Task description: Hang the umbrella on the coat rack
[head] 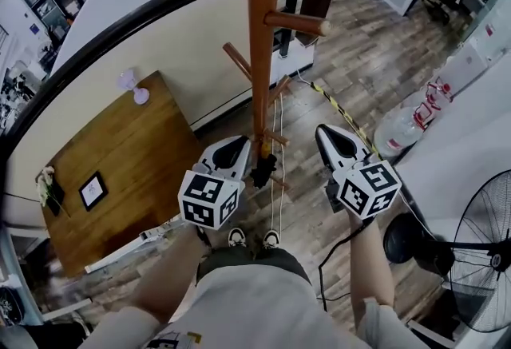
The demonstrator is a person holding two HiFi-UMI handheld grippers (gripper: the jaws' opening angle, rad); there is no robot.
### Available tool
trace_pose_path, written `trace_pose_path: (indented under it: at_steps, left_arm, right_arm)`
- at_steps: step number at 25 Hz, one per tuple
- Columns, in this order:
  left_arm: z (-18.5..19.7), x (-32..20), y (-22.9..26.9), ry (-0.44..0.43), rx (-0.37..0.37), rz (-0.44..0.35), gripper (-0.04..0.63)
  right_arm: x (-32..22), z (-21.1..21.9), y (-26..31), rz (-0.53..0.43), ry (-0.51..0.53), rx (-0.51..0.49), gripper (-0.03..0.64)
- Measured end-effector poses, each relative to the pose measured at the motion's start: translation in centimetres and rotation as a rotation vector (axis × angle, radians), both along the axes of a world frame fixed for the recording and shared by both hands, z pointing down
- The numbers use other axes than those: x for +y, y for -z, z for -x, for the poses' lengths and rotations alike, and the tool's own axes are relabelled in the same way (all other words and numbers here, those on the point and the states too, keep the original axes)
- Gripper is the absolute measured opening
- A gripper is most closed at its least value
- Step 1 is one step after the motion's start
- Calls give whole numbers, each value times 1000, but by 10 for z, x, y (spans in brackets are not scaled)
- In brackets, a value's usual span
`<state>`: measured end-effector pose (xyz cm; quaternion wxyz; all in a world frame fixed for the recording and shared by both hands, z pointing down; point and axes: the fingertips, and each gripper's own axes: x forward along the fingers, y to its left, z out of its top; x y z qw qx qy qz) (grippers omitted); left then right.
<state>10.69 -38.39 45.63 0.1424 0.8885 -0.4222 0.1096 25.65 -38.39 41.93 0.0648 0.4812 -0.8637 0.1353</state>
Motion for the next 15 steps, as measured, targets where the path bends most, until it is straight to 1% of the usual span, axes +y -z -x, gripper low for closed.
trace_pose_path:
  at_steps: [5, 7, 9, 12, 15]
  left_arm:
    - [2, 13, 57, -39, -13, -107, 12]
    - [4, 19, 74, -54, -27, -132, 14]
    - [6, 26, 88, -72, -32, -139, 12]
    - [12, 36, 110, -91, -34, -167, 12]
    - [17, 48, 130, -105, -67, -223, 12]
  right_arm:
    - [25, 1, 67, -102, -16, -40, 5]
    - [36, 5, 89, -135, -11, -55, 5]
    - [49, 10, 108, -167, -1, -64, 5]
    - [66, 17, 130, -218, 14, -48, 5]
    - [84, 20, 144, -253, 11, -24, 5]
